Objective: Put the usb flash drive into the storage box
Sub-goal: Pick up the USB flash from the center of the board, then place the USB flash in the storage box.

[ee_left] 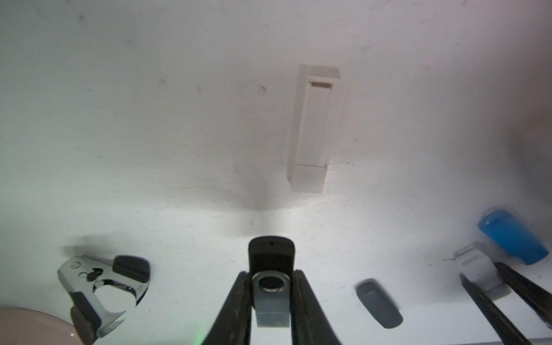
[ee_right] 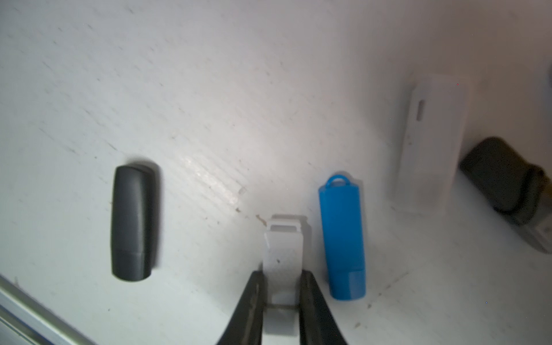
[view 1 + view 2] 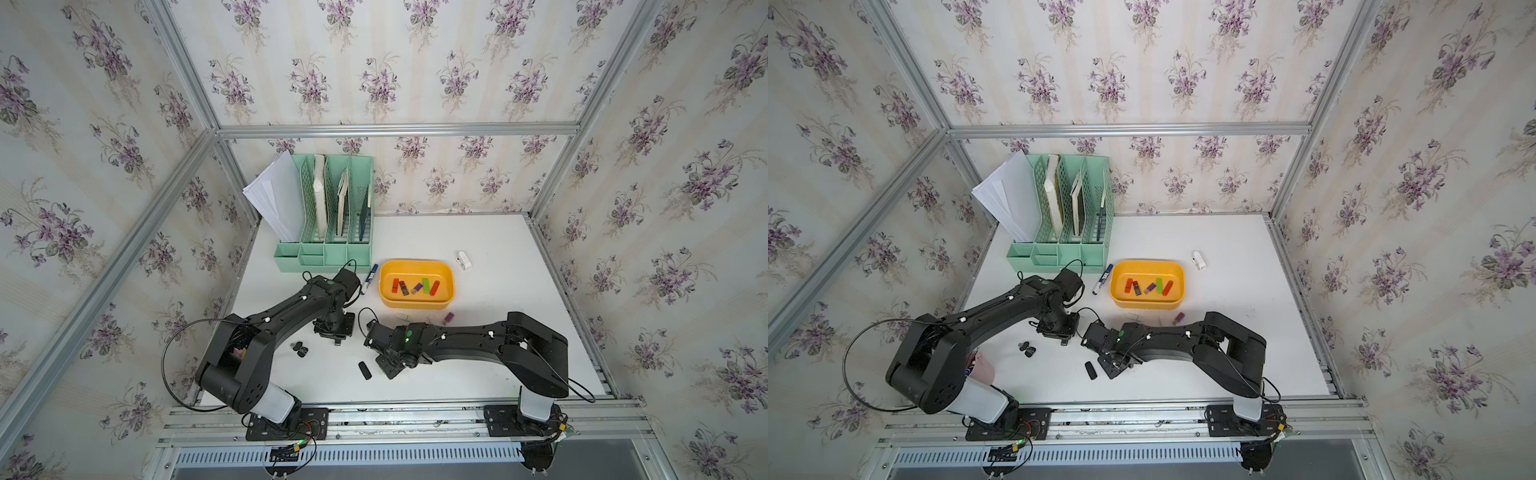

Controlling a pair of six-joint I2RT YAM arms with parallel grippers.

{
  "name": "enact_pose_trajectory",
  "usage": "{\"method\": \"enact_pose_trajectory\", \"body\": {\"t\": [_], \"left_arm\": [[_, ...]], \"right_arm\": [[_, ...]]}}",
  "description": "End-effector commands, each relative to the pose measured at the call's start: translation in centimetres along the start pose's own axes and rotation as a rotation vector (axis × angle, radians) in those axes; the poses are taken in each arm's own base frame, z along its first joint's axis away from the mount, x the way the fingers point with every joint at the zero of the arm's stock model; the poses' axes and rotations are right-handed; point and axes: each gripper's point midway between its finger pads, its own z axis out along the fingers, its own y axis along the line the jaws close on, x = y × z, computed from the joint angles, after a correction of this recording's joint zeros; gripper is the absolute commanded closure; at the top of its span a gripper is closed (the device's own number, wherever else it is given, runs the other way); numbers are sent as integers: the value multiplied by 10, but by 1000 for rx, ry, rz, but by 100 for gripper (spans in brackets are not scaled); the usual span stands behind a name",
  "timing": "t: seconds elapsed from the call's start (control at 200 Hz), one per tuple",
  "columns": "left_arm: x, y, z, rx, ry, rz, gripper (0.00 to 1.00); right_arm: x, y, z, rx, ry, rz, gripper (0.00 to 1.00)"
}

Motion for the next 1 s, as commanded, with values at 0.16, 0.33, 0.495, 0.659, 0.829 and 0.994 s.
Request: {"method": "enact_pose_trajectory", "body": {"t": [0.16,0.33,0.495,0.659,0.829,0.994], "left_arm": [[2,1,-5,5,8,5,75],[-1,-1,-9,12,6,5,75],[-11,-6,-20,27,-5,9,75],[-26,-15,-38,52,-28,13,75],[-49,-27,-54,85,-45,19,75],[-77,-42,-70,113,-67,44,75]], "right_arm": [[-12,-1,-23,-11,-68,27,80],[-35,-22,-52,5,-137,84,81],[-64,-64,-83,35,-210,146,81],[-94,-114,-108,66,-272,195,81],[-121,-158,-109,80,-291,233,80],[-137,-182,-88,84,-267,251,81]]}}
